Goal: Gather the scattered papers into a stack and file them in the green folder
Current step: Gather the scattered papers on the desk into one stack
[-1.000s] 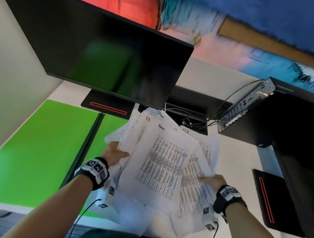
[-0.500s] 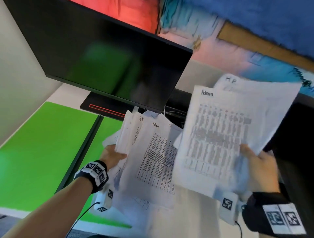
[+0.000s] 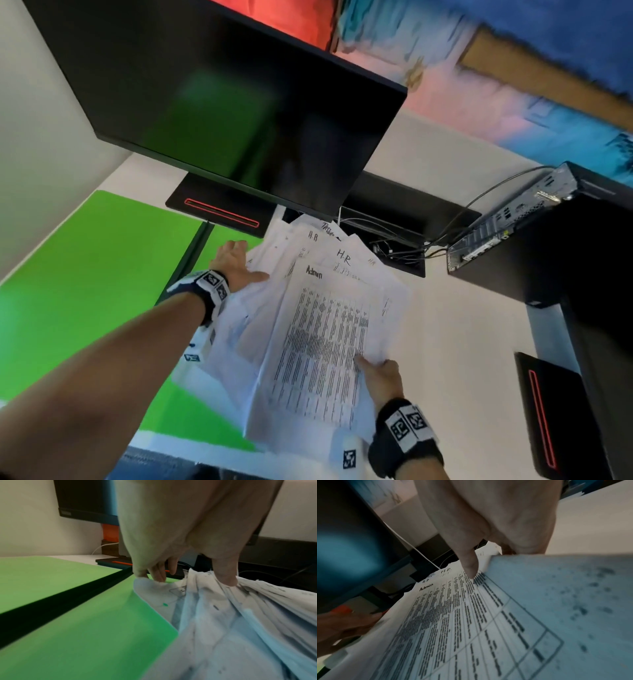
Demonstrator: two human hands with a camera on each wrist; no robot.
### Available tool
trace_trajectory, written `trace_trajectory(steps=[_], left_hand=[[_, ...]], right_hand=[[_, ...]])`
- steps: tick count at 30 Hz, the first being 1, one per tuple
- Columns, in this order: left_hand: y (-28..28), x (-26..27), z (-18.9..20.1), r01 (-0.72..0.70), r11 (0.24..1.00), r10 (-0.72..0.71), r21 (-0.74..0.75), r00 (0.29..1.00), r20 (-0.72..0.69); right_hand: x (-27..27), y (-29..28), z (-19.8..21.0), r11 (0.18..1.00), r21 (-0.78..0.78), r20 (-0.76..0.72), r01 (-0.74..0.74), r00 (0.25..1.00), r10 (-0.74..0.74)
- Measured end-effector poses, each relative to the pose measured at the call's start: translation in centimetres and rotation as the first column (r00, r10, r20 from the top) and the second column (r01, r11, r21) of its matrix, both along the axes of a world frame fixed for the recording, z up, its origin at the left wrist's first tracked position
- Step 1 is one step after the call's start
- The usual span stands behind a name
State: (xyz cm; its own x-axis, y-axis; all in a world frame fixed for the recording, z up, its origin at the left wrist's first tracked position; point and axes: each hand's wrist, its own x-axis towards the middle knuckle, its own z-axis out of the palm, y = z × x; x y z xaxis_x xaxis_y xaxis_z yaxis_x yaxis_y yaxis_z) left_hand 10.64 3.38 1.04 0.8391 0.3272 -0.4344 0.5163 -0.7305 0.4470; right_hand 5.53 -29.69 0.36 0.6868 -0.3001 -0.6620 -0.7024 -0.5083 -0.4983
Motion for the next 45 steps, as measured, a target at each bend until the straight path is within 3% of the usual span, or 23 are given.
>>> trace_trajectory(steps=[5,11,15,18,21,24,27,31,35,39,45], left_hand=[[-0.5,0.0,0.6,-0.025,0.974,0.005,-0.225,0.996,-0.087],[-4.0,-4.0,0.1,0.022,0.914,-0.133,-0.406,0.96,-0.246],[-5.2,-4.7,-0.7,-0.171,0.879,0.102,-0.445,0.979,-0.174],[-5.4,-4.3,0.1,-0.204,0.85,0.175,-0.485,0.979,-0.104],[-6.7,-4.3,1.3,-0.118,0.825,0.112,-0.553,0.993,-0.045],[-7.2,-4.4,3.1,-0.028,0.75,0.057,-0.661,0.998,0.023],[-7.1,-4.8,6.3,0.16,0.657,-0.073,-0.737,0.986,0.149],[-5.5,-5.2,11.3,0.291,0.569,-0.107,-0.769,0.954,0.281],[-1.9,-4.9,14.2,0.316,0.491,-0.015,-0.812,0.935,0.355],[0.8,-4.7,14.8,0.272,0.521,0.179,-0.809,0.892,0.416],[2.3,-5.5,14.4,0.283,0.492,0.438,-0.823,0.737,0.515]], right_hand=[[0.2,0.4,0.1,0.999,0.051,-0.022,0.01,1.0,-0.009],[1.1,2.0,0.9,0.968,0.247,-0.056,0.051,0.998,-0.039],[1.1,1.4,1.5,0.948,0.307,-0.03,0.08,0.997,-0.075],[0.2,0.7,2.6,0.896,0.435,-0.046,0.09,0.996,-0.078],[-1.1,-0.9,1.8,0.881,0.466,-0.009,0.086,0.996,-0.092],[-2.6,-3.0,2.2,0.847,0.517,0.019,0.126,0.987,-0.159],[-3.1,-4.4,3.5,0.722,0.663,0.011,0.198,0.962,-0.273],[-1.5,-3.1,6.4,0.573,0.815,0.095,0.086,0.956,-0.279],[1.6,-0.1,10.7,0.528,0.845,0.251,-0.085,0.935,-0.252],[3.3,2.8,14.8,0.58,0.776,0.443,-0.249,0.869,-0.221],[3.8,5.4,16.8,0.648,0.663,0.645,-0.375,0.726,-0.24]])
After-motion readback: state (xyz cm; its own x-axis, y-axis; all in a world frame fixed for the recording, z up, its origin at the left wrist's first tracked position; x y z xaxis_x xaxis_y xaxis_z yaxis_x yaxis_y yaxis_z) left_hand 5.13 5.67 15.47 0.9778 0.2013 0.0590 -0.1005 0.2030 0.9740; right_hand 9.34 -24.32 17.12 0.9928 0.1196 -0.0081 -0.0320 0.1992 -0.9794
